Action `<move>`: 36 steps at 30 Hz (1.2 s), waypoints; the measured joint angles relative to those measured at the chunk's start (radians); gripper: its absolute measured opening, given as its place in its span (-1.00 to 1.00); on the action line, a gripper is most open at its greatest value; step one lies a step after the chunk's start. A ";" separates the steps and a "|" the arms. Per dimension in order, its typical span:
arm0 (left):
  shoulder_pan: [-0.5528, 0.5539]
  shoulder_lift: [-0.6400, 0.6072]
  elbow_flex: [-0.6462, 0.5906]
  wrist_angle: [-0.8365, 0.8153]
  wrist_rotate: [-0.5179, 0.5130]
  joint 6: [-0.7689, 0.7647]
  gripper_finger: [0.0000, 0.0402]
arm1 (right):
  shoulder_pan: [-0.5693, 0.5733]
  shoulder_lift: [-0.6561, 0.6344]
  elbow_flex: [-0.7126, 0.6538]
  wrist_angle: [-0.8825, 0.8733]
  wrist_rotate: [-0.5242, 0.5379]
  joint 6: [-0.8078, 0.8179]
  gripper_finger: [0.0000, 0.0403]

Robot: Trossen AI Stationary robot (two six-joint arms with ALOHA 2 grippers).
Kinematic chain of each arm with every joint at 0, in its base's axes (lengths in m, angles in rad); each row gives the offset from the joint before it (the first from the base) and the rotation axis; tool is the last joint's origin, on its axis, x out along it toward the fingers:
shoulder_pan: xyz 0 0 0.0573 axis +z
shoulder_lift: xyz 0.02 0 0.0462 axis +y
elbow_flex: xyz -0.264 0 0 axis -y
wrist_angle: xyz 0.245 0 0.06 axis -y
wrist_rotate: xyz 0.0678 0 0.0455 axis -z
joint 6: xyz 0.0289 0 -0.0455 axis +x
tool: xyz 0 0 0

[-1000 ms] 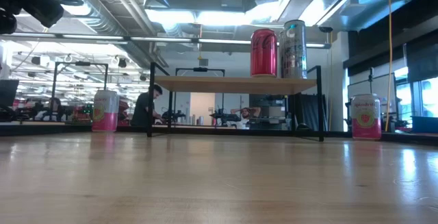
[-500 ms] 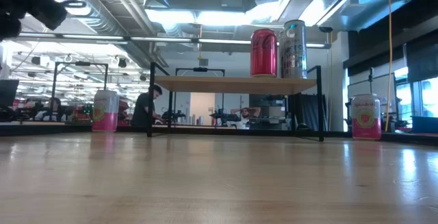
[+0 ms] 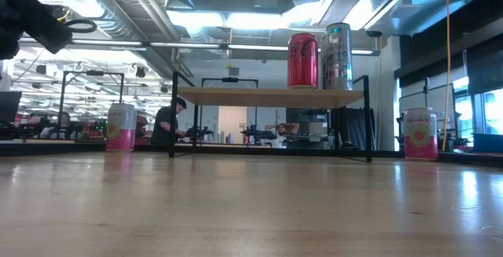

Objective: Place canned beverage on shelf
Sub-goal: Put the left red soda can on the shelf

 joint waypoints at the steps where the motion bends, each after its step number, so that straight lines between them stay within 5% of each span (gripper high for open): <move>1: -0.004 0.011 0.000 -0.002 0.001 0.011 0.73 | 0.000 0.000 0.000 0.000 0.000 -0.003 0.77; 8: -0.023 0.081 0.020 -0.003 0.026 0.084 0.31 | 0.000 0.000 0.000 0.006 -0.009 0.016 0.77; 15: -0.022 0.144 0.191 -0.005 -0.040 0.149 0.31 | 0.000 0.000 0.000 0.005 -0.046 0.022 0.77; 28: -0.018 0.425 0.692 -0.017 -0.223 0.460 0.31 | 0.000 0.117 0.000 0.065 -0.130 -0.017 0.75; 36: 0.029 0.654 0.887 -0.050 -0.231 0.710 0.31 | 0.001 0.175 -0.131 0.276 -0.222 -0.089 0.37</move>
